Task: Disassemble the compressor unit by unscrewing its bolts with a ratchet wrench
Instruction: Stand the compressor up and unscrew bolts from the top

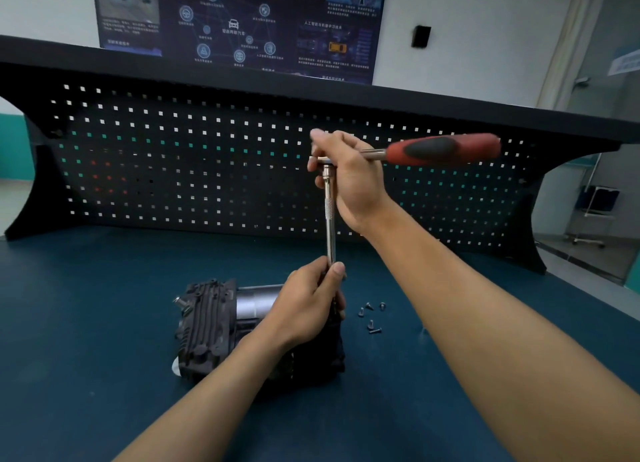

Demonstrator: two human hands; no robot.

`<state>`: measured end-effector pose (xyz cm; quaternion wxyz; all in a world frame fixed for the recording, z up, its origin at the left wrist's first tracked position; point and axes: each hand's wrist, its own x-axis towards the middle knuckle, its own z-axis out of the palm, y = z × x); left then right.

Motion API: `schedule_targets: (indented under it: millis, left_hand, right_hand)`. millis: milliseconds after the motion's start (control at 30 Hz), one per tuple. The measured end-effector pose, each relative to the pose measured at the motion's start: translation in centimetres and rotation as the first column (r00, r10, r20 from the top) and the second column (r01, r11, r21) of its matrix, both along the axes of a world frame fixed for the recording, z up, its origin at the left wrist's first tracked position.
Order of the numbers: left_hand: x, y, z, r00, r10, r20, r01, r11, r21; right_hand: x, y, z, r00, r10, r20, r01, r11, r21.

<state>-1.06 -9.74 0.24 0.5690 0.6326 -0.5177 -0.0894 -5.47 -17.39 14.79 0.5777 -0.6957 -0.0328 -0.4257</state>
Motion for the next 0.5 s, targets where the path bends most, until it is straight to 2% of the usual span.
schedule_targets:
  millis: [100,267,367,500]
  left_hand:
    - [0.0,0.2,0.0,0.997,-0.053,-0.049,0.053,0.999,0.005]
    - [0.0,0.2,0.2,0.994,-0.083,-0.072,0.084,0.996,0.009]
    - [0.0,0.2,0.4,1.0,-0.03,0.006,0.03,0.999,0.034]
    - [0.0,-0.1,0.5,1.0,0.004,0.029,-0.005,0.999,0.045]
  right_hand:
    - [-0.4,-0.7,0.4,0.976,0.219,-0.001,-0.216,0.963,0.163]
    - [-1.2,-2.0,0.3,0.912,0.392,0.12,-0.406,0.826,0.392]
    - [-1.5,-2.9,0.1,0.902,0.394,0.174,-0.428,0.777,0.461]
    - [-1.8,-3.8,-0.2,0.936,0.308,0.172,-0.352,0.797,0.49]
